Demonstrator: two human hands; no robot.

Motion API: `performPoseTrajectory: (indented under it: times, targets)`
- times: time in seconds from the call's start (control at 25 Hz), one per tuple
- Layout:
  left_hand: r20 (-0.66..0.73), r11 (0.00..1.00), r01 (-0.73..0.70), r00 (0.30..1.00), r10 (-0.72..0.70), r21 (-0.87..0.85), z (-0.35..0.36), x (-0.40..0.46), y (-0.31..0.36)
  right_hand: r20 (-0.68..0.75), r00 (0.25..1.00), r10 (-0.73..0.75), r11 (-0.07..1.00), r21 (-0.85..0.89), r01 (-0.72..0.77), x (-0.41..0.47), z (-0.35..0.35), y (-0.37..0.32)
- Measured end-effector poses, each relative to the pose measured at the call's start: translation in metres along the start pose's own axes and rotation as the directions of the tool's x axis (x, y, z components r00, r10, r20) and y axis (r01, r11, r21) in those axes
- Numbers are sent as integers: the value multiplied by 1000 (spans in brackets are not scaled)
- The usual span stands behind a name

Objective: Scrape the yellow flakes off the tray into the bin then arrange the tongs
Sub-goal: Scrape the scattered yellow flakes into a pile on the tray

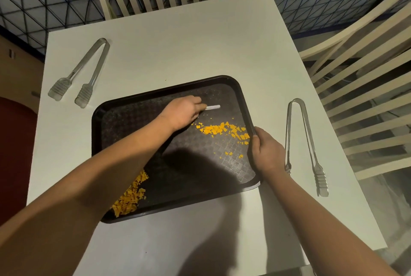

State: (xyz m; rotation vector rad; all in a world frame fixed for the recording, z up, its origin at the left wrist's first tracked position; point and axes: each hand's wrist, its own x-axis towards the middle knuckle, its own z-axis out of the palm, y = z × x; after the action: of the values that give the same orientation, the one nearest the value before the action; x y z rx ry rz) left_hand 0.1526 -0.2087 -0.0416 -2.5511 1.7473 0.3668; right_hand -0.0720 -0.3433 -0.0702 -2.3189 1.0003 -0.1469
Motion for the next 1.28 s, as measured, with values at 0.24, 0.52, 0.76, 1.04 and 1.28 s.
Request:
performPoseTrajectory:
  times: [0.24, 0.52, 0.76, 1.04, 1.28]
  targets:
    - [-53, 943, 327, 942, -330, -53, -2, 10, -8, 7, 1000, -1, 1000, -18, 1, 1, 1, 0]
    - [33, 996, -81, 996, 80, 22, 2, 8, 28, 8, 1000, -2, 1000, -5, 2, 1, 0, 0]
    - [-106, 926, 370, 921, -376, -71, 1, 4, -4, 3, 1000, 7, 1000, -16, -7, 1, 2, 1]
    - [-15, 996, 79, 997, -79, -32, 2, 21, 43, 2, 1000, 5, 1000, -21, -5, 1, 3, 2]
    - [-39, 990, -125, 991, 127, 60, 2, 11, 53, 3, 1000, 19, 1000, -18, -19, 1, 4, 2]
